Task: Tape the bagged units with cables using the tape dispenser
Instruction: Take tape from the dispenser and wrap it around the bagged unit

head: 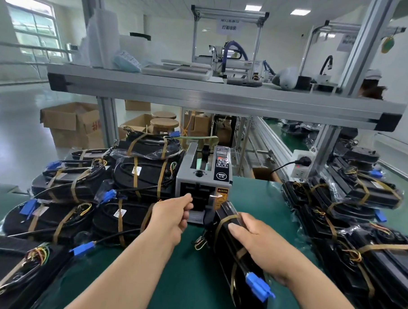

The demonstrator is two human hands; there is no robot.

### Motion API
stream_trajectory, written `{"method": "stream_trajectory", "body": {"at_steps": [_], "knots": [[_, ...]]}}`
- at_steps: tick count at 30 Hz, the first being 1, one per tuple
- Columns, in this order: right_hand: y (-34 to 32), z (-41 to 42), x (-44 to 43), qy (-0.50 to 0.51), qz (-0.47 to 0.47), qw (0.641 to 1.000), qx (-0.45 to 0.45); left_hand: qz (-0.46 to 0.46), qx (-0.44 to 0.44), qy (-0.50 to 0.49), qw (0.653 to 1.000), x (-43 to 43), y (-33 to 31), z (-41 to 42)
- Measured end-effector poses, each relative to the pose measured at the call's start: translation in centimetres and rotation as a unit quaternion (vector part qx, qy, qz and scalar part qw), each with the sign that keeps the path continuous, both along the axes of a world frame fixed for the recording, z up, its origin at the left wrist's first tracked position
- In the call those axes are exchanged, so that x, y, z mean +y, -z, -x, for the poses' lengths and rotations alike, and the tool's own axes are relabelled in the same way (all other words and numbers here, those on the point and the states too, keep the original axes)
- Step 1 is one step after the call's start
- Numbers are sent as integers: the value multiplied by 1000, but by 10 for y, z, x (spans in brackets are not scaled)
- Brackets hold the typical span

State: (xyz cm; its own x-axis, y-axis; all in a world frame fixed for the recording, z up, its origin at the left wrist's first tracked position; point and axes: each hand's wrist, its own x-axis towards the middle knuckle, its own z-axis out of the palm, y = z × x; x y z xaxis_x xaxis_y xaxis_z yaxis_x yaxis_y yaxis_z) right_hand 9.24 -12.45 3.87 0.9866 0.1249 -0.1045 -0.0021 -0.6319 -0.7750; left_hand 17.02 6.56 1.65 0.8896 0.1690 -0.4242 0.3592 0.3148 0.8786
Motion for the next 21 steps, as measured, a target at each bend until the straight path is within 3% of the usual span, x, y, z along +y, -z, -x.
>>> {"method": "stream_trajectory", "body": {"at_steps": [9,14,17,21], "knots": [[6,-2,-1,24,-31,999,12,75,53,-63,994,-21,1,-26],[5,-2,2,31,-20,999,7,46,10,-118,992,-28,-3,-21],[5,-1,4,31,-19,999,12,45,-62,-78,994,-20,-1,-6],[4,-2,6,30,5,1000,-2,39,-141,101,984,-4,-7,16]]}}
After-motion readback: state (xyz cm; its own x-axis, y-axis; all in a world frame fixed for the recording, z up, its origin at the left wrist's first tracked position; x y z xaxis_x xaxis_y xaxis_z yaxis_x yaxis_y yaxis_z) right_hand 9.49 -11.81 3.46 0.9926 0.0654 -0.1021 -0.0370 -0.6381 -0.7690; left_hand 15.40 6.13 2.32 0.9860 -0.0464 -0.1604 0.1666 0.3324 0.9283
